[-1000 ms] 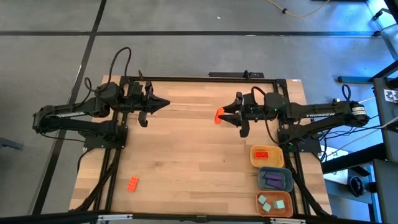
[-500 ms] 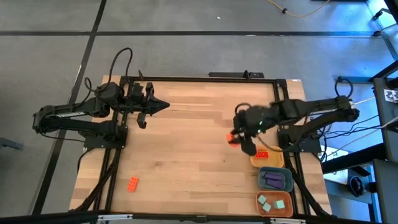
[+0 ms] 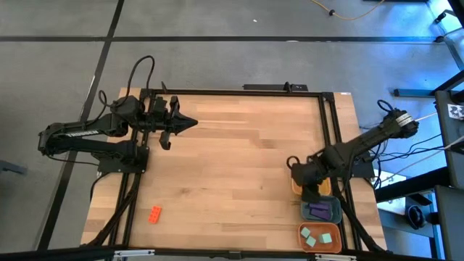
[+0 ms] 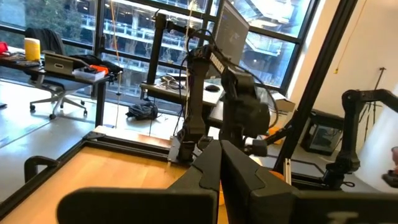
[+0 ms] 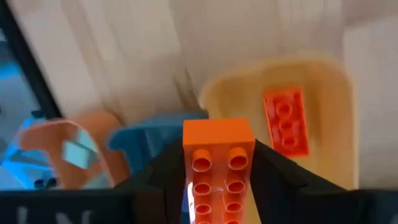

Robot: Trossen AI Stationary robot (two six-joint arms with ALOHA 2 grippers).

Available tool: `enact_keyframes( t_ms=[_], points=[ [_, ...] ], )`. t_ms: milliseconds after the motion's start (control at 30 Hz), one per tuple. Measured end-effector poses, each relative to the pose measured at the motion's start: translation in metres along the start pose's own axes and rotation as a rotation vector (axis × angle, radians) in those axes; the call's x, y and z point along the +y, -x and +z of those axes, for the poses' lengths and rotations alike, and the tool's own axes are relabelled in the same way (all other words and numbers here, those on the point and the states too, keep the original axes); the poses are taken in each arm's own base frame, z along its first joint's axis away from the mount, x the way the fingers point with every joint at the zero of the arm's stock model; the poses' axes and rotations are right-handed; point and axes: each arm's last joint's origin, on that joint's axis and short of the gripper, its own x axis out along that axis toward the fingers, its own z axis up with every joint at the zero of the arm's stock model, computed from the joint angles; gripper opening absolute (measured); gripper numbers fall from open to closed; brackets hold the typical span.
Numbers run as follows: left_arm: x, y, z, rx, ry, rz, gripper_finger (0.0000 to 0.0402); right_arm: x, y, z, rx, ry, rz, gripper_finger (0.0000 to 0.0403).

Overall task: Sort & place blocks by color
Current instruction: Put the top orange game piece into the yellow bin

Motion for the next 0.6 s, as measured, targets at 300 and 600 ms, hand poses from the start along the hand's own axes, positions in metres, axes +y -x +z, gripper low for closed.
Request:
enact_keyframes(
  t_ms=[300,600],
  points=[
    [0.000,0.000,0.000,0.000,0.000,0.000,0.0000,-0.025,-0.040,-0.020,0.050,-0.063,-0.122,0.0142],
    [0.000,0.000,0.000,-0.001,0.000,0.003,0.0000,-0.032,-0.055,-0.023,0.055,-0.068,-0.110,0.0142]
  ],
)
